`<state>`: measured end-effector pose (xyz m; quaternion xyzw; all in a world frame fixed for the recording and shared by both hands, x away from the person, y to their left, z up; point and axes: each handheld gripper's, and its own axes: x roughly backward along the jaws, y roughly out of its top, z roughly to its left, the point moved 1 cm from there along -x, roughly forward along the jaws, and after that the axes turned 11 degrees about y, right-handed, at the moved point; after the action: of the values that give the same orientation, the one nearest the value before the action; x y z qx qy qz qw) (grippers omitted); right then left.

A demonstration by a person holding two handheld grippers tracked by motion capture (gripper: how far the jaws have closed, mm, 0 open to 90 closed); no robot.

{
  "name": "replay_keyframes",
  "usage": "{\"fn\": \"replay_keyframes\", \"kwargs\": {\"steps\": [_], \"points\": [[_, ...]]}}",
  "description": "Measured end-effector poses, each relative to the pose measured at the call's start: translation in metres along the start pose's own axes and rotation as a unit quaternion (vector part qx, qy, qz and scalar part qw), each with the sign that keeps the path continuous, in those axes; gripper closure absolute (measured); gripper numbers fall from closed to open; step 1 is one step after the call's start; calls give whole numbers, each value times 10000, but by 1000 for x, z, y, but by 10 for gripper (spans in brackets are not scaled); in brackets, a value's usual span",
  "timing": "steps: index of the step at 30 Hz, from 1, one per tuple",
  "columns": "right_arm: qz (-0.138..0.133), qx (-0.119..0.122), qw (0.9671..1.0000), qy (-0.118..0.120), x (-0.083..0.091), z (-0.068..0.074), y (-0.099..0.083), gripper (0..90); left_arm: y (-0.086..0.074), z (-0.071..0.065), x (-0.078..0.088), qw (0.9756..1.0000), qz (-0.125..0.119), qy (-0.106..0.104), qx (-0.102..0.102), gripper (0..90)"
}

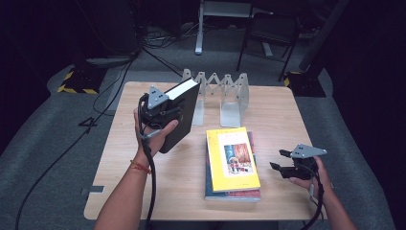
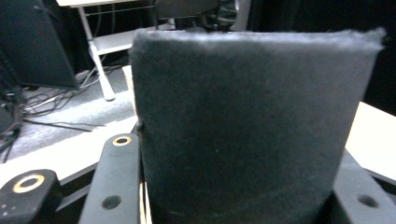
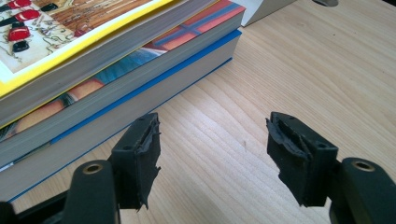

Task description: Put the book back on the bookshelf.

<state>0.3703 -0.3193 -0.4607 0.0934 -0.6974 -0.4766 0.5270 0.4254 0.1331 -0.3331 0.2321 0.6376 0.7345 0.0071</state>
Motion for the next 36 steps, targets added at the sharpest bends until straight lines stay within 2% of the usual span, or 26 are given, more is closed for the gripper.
{"fn": "replay_keyframes", "kwargs": {"steps": [11, 19, 27, 32, 36], "points": [[91, 25, 10000, 4, -2, 0, -2, 354, 9, -7, -43, 9995, 133, 291, -4, 523], [118, 43, 9999, -31, -1, -2, -3, 354, 7, -4, -72, 9982, 273, 509, 185, 522], [198, 52, 9998, -27, -3, -3, -4, 354, 2, -4, -90, 9969, 275, 685, 258, 522], [210, 84, 9997, -34, -2, -3, -4, 354, -4, -2, -98, 9964, 310, 673, 414, 520], [206, 90, 9997, -33, -2, -3, -5, 354, -5, -3, -98, 9967, 248, 656, 421, 518]]}}
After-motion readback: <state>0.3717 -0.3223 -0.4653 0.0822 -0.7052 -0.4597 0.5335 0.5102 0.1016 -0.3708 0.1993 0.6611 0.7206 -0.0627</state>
